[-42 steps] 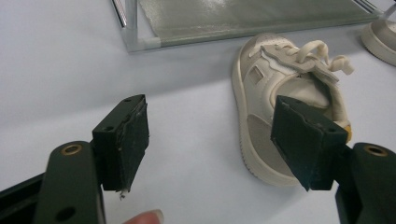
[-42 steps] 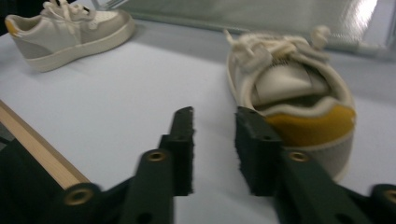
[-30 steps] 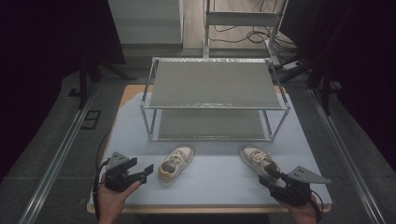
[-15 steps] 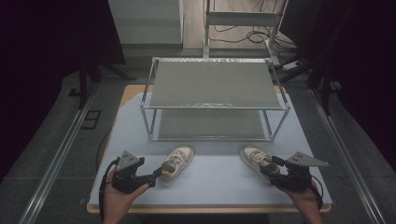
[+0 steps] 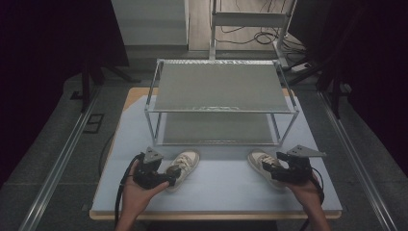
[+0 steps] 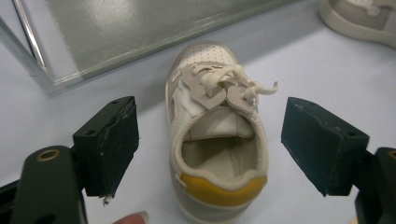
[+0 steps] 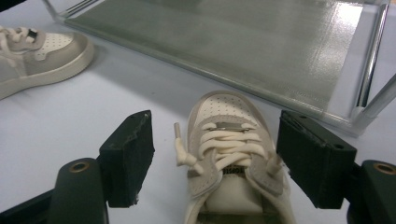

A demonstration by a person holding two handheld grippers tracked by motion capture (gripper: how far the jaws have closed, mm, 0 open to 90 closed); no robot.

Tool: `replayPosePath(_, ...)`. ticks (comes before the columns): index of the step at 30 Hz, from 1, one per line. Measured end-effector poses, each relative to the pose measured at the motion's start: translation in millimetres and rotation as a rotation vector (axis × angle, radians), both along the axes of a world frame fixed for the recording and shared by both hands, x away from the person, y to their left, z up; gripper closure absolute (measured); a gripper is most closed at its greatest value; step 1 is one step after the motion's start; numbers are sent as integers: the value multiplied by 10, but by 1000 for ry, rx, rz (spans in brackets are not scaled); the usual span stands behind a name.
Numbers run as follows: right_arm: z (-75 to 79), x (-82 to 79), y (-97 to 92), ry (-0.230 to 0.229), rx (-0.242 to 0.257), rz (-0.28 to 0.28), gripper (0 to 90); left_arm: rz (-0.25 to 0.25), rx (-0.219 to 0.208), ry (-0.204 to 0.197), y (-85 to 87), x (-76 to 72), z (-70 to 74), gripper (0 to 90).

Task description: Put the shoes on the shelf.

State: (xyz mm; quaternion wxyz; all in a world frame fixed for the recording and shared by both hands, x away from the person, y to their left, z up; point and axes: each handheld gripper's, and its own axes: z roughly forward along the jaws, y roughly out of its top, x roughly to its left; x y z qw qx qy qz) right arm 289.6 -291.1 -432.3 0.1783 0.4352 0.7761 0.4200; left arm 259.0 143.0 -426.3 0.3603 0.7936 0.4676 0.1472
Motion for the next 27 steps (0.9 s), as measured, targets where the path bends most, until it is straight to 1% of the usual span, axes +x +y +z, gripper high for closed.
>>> replayPosePath(7,-25,34,-24,14,-7,-12,243,-6,47,35,-109,134,-46,169)
replayPosePath(15,-110,62,-36,46,-39,-18,223,-24,96,91,-224,245,-154,149)
replayPosePath(22,-195,99,-11,83,-67,-16,213,-23,114,118,-245,293,-221,148)
replayPosePath(27,-258,123,13,105,-96,-18,207,-27,125,136,-272,327,-266,147)
